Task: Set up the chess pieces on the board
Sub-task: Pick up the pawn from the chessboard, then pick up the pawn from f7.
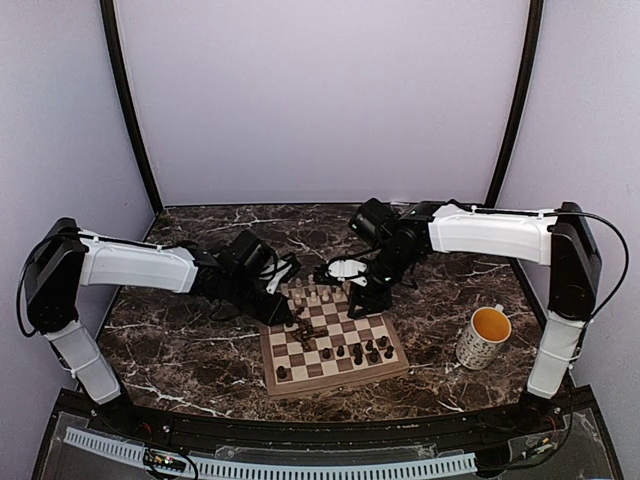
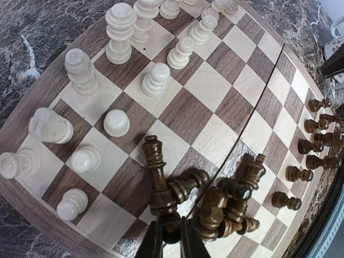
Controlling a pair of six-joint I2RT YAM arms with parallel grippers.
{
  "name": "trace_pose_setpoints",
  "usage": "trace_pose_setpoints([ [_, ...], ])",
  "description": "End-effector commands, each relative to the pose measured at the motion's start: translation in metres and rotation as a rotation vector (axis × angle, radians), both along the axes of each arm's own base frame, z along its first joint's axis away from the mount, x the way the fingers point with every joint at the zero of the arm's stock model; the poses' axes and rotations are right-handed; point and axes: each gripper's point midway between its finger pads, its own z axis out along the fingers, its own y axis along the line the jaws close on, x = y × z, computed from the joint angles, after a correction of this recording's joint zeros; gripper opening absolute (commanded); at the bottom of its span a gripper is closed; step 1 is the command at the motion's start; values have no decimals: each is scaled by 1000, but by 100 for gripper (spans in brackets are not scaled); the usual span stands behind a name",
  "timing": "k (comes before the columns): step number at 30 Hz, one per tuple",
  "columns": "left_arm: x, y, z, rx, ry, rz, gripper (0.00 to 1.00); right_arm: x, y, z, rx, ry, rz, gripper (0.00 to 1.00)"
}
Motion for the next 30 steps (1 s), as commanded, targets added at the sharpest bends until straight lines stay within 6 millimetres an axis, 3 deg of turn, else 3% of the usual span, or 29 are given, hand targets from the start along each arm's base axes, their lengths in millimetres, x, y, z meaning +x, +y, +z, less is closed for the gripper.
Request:
trace_pose_setpoints([
  [1, -6, 4, 39, -26, -59, -35, 6, 4, 6, 12, 35, -8, -9, 32],
  [4, -12, 5, 51, -55, -86, -78, 5, 4, 7, 11, 34, -3, -6, 32],
  [13, -33, -3, 57, -128, -68, -190, 4, 3, 9, 13, 45, 12, -2, 32],
  [16, -52, -17, 68, -218, -58, -278, 5, 3, 8, 15, 46, 4, -3, 32],
  [20, -80, -38, 73, -206, -108, -401, 5, 6, 5, 16, 42, -17, -13, 32],
  [23, -93, -47, 65, -182, -112, -453, 6, 10, 3, 16, 38, -27, -24, 32],
  [30, -95, -53, 38, -65, -108, -486, 5, 17, -2, 18, 28, -58, -47, 32],
])
